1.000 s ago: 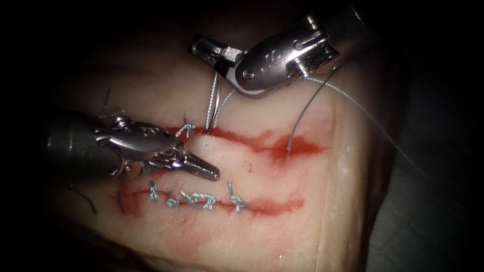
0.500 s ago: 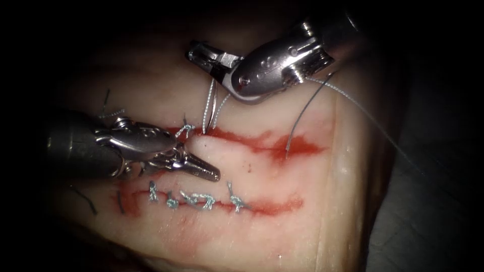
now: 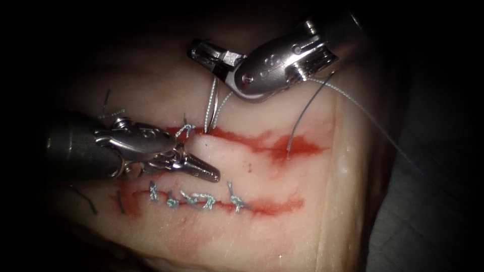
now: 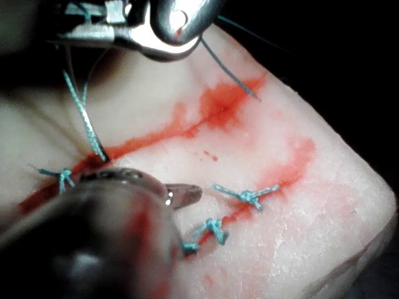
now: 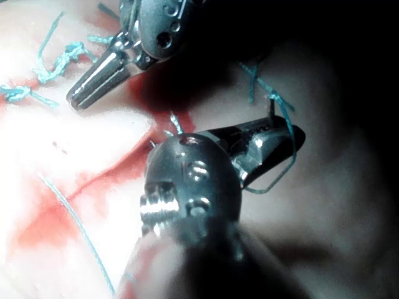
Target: Wound Closure
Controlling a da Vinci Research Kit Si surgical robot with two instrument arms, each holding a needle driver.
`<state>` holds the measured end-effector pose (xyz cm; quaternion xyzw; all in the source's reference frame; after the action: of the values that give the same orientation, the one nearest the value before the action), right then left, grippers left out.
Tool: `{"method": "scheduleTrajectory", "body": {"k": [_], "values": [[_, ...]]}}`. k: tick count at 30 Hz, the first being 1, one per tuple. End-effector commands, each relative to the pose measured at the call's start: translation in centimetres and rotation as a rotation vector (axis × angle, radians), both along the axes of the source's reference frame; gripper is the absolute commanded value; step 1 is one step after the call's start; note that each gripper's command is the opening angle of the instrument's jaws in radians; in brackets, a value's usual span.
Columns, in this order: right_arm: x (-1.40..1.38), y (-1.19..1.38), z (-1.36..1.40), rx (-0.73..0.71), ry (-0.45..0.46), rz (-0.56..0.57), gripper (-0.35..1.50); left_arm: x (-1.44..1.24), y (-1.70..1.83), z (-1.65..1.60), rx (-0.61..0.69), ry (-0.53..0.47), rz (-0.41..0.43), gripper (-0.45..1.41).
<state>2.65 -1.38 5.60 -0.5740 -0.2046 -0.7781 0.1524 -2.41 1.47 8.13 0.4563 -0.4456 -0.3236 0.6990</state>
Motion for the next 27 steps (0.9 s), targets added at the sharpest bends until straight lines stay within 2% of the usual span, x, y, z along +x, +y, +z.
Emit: {"method": "scheduleTrajectory", "body": {"k": [1,14,27], "values": [[0.10,0.02,0.04,0.006,0.011,0.006,-0.35,-0.05,0.01,0.05,-0.001,0.000,-0.001,-0.45],[0.15,-0.05,0.10,0.061,0.040,0.027,-0.35,-0.05,0.01,0.05,-0.001,0.000,-0.001,-0.45],[0.12,0.00,0.05,0.076,0.049,0.044,-0.35,-0.05,0.01,0.04,-0.001,0.000,-0.001,-0.45]]}}
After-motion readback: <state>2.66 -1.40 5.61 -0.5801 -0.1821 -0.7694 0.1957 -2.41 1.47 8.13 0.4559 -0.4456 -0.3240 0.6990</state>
